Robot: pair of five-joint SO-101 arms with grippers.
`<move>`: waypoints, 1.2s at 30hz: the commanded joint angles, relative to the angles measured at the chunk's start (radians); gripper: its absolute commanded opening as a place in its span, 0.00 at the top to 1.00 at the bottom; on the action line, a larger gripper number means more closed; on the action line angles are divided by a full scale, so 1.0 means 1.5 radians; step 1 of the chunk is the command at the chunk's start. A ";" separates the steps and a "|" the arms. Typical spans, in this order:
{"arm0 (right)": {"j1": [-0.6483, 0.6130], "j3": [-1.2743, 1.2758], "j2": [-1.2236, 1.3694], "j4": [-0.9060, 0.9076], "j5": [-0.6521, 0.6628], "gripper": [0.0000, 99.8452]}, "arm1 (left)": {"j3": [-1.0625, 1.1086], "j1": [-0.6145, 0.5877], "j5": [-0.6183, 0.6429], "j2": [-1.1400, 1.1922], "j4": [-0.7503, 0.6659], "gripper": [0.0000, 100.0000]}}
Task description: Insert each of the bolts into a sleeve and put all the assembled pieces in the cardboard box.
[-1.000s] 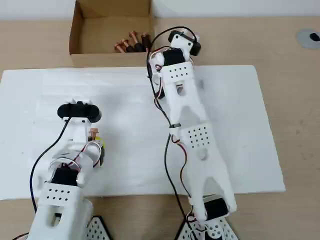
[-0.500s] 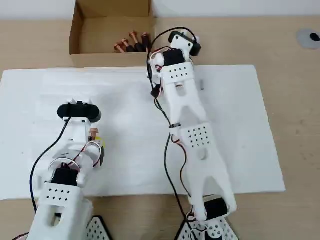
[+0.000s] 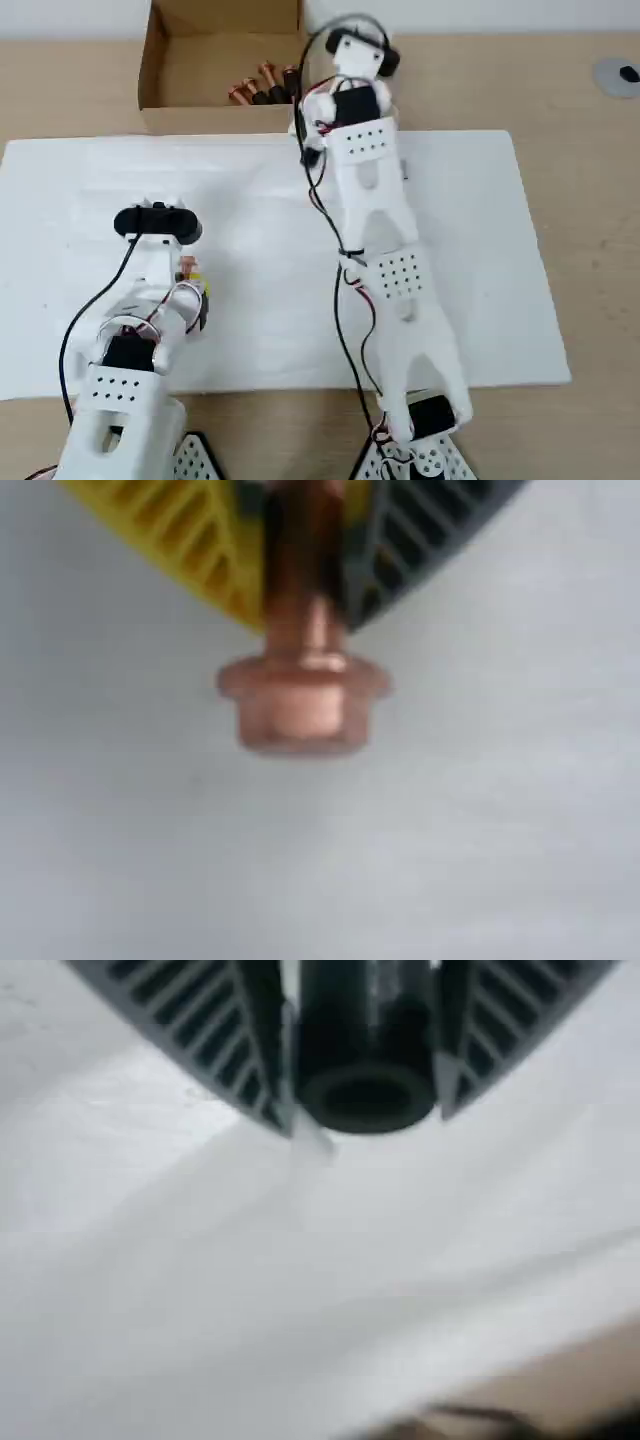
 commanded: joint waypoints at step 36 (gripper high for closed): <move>-0.148 0.521 -0.200 0.020 0.901 0.73 | -0.184 -0.129 0.002 -0.008 0.042 0.99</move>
